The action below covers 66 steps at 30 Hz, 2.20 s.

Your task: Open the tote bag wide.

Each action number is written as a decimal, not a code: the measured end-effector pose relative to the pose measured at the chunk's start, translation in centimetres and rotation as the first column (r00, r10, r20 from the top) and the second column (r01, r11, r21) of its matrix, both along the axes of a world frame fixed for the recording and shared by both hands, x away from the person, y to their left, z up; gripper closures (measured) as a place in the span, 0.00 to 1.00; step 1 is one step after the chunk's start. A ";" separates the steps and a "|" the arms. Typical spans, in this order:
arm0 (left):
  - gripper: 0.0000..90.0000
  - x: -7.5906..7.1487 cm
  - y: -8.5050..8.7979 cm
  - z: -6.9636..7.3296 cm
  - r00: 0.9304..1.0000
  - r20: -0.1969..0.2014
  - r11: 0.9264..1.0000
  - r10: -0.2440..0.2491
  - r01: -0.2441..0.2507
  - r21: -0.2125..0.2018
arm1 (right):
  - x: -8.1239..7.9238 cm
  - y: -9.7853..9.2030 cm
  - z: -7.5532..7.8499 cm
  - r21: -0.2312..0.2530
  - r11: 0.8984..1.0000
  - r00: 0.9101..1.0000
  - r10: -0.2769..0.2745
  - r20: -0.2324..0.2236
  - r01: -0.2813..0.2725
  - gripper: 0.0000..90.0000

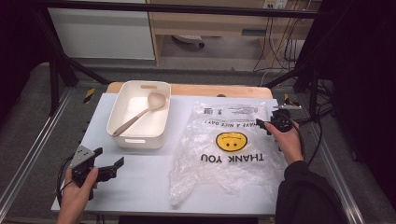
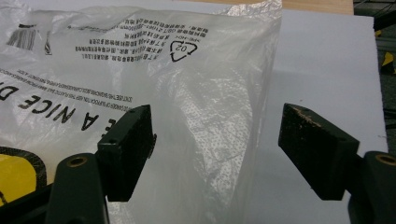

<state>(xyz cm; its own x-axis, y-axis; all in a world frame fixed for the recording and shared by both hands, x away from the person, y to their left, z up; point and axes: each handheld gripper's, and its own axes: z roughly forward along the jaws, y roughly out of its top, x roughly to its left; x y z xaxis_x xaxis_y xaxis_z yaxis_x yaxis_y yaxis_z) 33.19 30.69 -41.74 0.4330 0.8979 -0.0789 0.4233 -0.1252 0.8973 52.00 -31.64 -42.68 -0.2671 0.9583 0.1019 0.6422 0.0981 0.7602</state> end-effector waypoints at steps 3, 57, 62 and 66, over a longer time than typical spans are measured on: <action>0.06 0.0 0.0 0.0 1.000 0.000 1.000 0.000 0.000 -0.002 | 0.3 0.1 -0.3 -0.008 1.000 1.000 0.004 -0.005 -0.004 0.35; 0.06 -0.1 -0.1 0.1 1.000 0.005 1.000 -0.010 0.010 0.006 | -0.4 0.0 1.7 -0.041 0.982 0.981 -0.183 0.063 0.185 0.24; 0.06 -0.1 0.0 0.2 1.000 0.011 1.000 -0.002 0.002 0.008 | -1.7 0.6 3.5 -0.106 0.982 0.984 -0.148 0.097 0.158 0.17; 0.06 -0.2 0.1 0.2 1.000 0.013 1.000 0.003 -0.003 0.005 | -3.2 1.2 5.3 -0.078 0.990 0.987 -0.103 0.127 0.114 0.11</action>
